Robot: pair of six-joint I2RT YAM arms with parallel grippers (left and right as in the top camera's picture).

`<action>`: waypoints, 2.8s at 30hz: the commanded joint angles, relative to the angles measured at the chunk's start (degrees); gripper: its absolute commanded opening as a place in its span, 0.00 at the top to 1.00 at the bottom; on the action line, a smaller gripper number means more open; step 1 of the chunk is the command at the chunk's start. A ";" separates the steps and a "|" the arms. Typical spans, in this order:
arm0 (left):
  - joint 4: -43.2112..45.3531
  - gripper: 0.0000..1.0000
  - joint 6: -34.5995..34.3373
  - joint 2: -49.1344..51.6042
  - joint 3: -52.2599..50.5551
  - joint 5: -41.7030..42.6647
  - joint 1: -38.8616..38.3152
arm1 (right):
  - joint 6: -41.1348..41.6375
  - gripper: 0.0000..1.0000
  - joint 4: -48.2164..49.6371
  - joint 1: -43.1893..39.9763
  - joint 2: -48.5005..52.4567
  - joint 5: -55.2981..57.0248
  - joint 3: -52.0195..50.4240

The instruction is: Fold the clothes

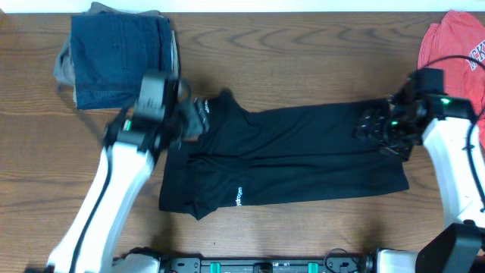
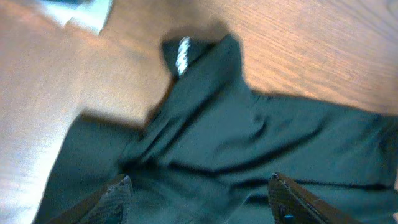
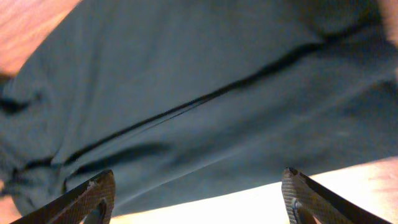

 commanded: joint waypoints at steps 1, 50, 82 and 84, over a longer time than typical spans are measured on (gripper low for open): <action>-2.05 0.24 6.54 9.92 8.81 1.07 0.66 | -1.99 0.16 -0.13 4.44 -0.61 -1.05 0.70; 2.78 0.33 11.04 45.86 22.67 6.58 4.07 | -1.33 0.11 1.22 9.99 -0.61 2.80 0.70; -2.97 0.94 11.06 34.58 22.95 6.60 4.04 | -0.87 0.09 8.13 9.73 1.88 8.92 0.70; -4.22 0.94 11.06 34.60 22.86 6.60 4.04 | -0.87 0.09 9.94 8.98 1.88 10.40 1.38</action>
